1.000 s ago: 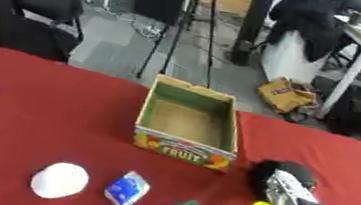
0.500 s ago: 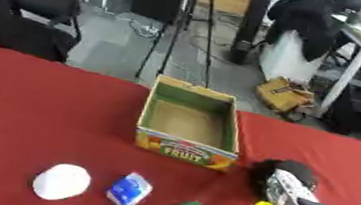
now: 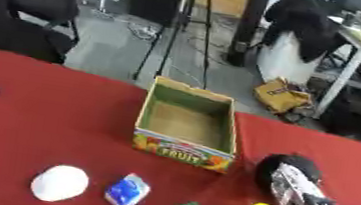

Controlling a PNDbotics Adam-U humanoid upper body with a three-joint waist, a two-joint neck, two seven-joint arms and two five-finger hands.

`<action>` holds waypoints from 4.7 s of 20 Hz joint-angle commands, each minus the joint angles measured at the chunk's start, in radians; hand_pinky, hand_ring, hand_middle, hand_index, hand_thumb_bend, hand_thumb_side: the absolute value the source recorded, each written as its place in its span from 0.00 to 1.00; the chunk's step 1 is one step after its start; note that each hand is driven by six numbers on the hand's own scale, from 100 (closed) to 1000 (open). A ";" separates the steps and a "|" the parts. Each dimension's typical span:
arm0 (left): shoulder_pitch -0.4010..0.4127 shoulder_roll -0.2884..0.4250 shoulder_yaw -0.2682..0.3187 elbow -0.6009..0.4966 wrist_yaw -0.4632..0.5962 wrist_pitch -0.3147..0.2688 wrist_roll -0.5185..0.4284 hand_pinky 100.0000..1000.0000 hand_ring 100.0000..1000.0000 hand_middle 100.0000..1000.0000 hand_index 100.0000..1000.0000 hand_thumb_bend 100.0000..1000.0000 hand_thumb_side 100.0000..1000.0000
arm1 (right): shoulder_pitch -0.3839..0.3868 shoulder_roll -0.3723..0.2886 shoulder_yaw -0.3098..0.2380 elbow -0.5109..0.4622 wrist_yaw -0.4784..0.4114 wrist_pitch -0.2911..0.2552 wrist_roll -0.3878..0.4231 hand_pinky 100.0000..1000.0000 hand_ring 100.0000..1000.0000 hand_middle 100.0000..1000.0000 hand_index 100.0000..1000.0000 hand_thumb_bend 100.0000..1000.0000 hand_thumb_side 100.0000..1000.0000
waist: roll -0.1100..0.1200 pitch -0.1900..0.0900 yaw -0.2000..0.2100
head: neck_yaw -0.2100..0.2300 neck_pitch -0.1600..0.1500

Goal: Pick up objects on the table and place them in the box.

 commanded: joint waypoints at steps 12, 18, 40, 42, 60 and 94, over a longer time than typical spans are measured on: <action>-0.014 0.033 0.009 -0.014 0.006 -0.001 -0.007 0.92 0.97 0.90 1.00 0.00 0.87 | -0.058 -0.073 0.014 -0.072 0.067 0.000 0.086 0.18 0.25 0.07 0.22 0.00 0.28 | 0.006 -0.030 -0.008 | 0.000 0.002; -0.013 0.037 0.009 -0.014 0.008 -0.001 -0.009 0.92 0.97 0.90 1.00 0.00 0.86 | -0.086 -0.095 0.020 -0.098 0.094 -0.002 0.117 0.18 0.24 0.07 0.22 0.00 0.28 | 0.005 -0.037 -0.010 | -0.003 0.004; -0.027 0.034 0.000 -0.014 0.011 -0.018 -0.012 0.92 0.97 0.91 1.00 0.00 0.86 | -0.187 -0.132 0.037 -0.212 0.117 -0.019 0.182 0.18 0.22 0.05 0.20 0.00 0.28 | 0.001 -0.026 0.035 | -0.057 -0.014; -0.034 0.033 -0.002 -0.014 0.010 -0.021 -0.011 0.92 0.97 0.90 1.00 0.00 0.86 | -0.195 -0.133 0.039 -0.218 0.113 -0.019 0.182 0.18 0.22 0.05 0.20 0.00 0.28 | 0.000 -0.021 0.043 | -0.060 -0.021; -0.111 0.018 -0.011 -0.014 0.003 -0.061 0.020 0.91 0.97 0.90 1.00 0.00 0.86 | -0.266 -0.158 0.029 -0.263 -0.029 -0.024 0.065 0.16 0.19 0.02 0.18 0.00 0.32 | -0.007 0.085 0.174 | -0.138 -0.143; -0.135 0.014 -0.013 -0.014 -0.007 -0.077 0.037 0.91 0.97 0.90 1.00 0.00 0.86 | -0.241 -0.192 0.034 -0.226 -0.257 -0.353 -0.015 0.56 0.65 0.59 0.69 0.21 0.84 | -0.018 0.131 0.214 | -0.174 -0.155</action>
